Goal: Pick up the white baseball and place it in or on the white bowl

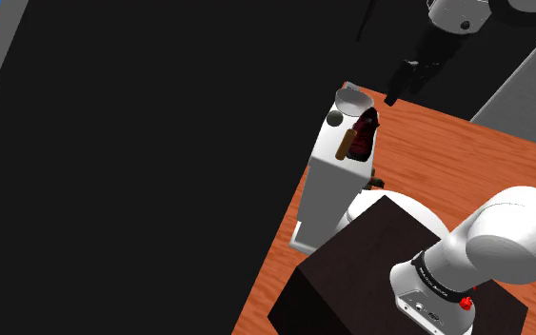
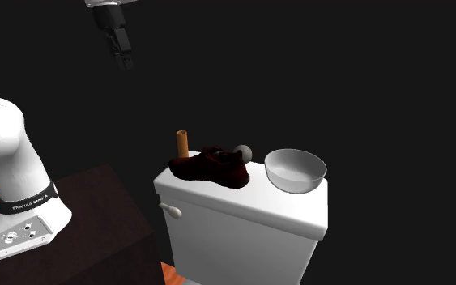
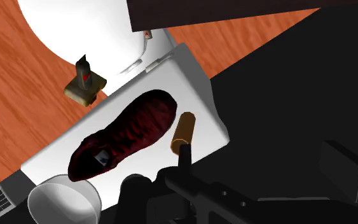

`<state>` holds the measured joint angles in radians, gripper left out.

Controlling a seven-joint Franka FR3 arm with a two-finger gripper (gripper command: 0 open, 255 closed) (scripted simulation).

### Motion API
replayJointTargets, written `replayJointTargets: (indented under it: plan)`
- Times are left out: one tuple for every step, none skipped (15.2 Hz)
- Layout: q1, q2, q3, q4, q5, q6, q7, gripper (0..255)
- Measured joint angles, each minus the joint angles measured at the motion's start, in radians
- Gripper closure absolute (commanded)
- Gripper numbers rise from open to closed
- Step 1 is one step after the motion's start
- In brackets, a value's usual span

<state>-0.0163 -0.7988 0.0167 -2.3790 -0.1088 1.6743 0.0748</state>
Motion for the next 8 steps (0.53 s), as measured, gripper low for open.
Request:
replayJointTargets:
  plan:
    - [0.000, 0.000, 0.000, 0.000, 0.000, 0.000, 0.000, 0]
    - [-0.002, 0.009, -0.005, -0.007, -0.004, 0.017, -0.005, 0]
    - [-0.006, 0.020, -0.019, -0.019, -0.012, 0.043, -0.017, 0]
    - [-0.009, 0.037, -0.028, -0.026, -0.019, 0.072, -0.024, 0]
    - [-0.014, 0.055, -0.041, -0.035, -0.028, 0.104, -0.037, 0]
    - [-0.016, 0.074, -0.051, -0.043, -0.034, 0.134, -0.045, 0]
    - [-0.021, 0.091, -0.063, -0.057, -0.042, 0.170, -0.055, 0]
    - [-0.025, 0.110, -0.076, -0.065, -0.050, 0.201, -0.066, 0]
